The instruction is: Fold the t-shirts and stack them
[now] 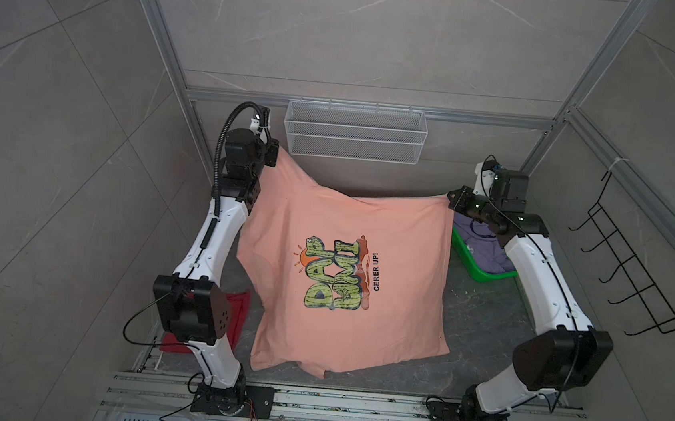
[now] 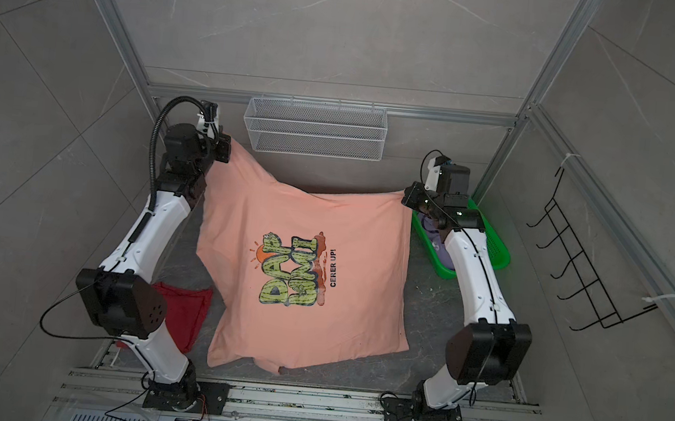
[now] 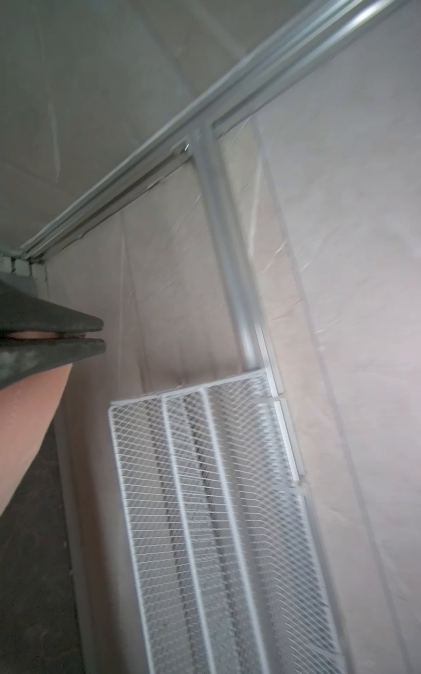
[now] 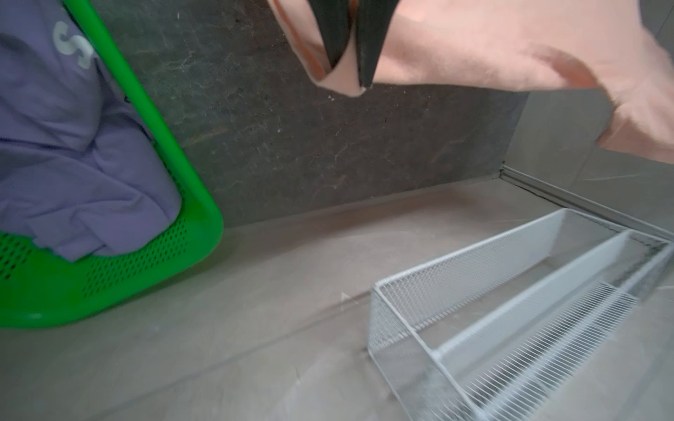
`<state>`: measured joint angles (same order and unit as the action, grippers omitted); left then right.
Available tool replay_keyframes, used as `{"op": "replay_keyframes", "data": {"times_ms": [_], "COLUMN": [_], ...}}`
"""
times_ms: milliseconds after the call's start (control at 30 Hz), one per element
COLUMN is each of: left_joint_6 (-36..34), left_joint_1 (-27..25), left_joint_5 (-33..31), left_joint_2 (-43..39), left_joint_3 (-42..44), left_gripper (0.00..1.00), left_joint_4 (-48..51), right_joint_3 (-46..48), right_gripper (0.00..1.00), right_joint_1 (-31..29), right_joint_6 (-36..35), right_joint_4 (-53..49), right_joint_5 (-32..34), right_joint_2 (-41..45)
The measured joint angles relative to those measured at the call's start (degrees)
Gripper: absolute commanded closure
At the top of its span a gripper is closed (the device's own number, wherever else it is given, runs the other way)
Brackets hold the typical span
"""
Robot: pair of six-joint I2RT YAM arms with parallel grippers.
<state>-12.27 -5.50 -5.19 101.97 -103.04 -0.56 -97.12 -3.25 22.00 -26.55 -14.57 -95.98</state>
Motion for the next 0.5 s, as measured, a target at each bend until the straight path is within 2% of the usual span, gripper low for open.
{"op": "replay_keyframes", "data": {"times_ms": [167, 367, 400, 433, 500], "left_joint_6": [5.1, 9.4, 9.9, 10.4, 11.1], "left_joint_1": [0.0, -0.1, -0.1, -0.1, -0.1], "left_joint_5": [2.8, 5.2, 5.3, 5.4, 5.1], "left_joint_2": [4.7, 9.7, 10.9, 12.2, 15.4], "left_joint_3": [4.5, 4.8, 4.5, 3.8, 1.9], "left_gripper": [1.0, 1.0, 0.94, 0.83, 0.61], "left_joint_4": [-2.0, -6.1, -6.5, -6.6, -6.5], "right_joint_3": [-0.3, -4.9, -5.9, -7.1, -9.9], "right_gripper": [1.0, 1.0, 0.97, 0.91, 0.71], "right_joint_1": [-1.2, -2.2, -2.2, -2.2, -2.1], "right_joint_6": [0.7, 1.4, 1.4, 1.6, 1.7], "right_joint_4": [1.8, 3.1, 3.1, 3.1, 3.0], "right_joint_5": [1.0, 3.2, 3.8, 4.4, 5.5], "right_joint_2": [-8.4, -19.0, -20.7, -22.3, -25.6]}}
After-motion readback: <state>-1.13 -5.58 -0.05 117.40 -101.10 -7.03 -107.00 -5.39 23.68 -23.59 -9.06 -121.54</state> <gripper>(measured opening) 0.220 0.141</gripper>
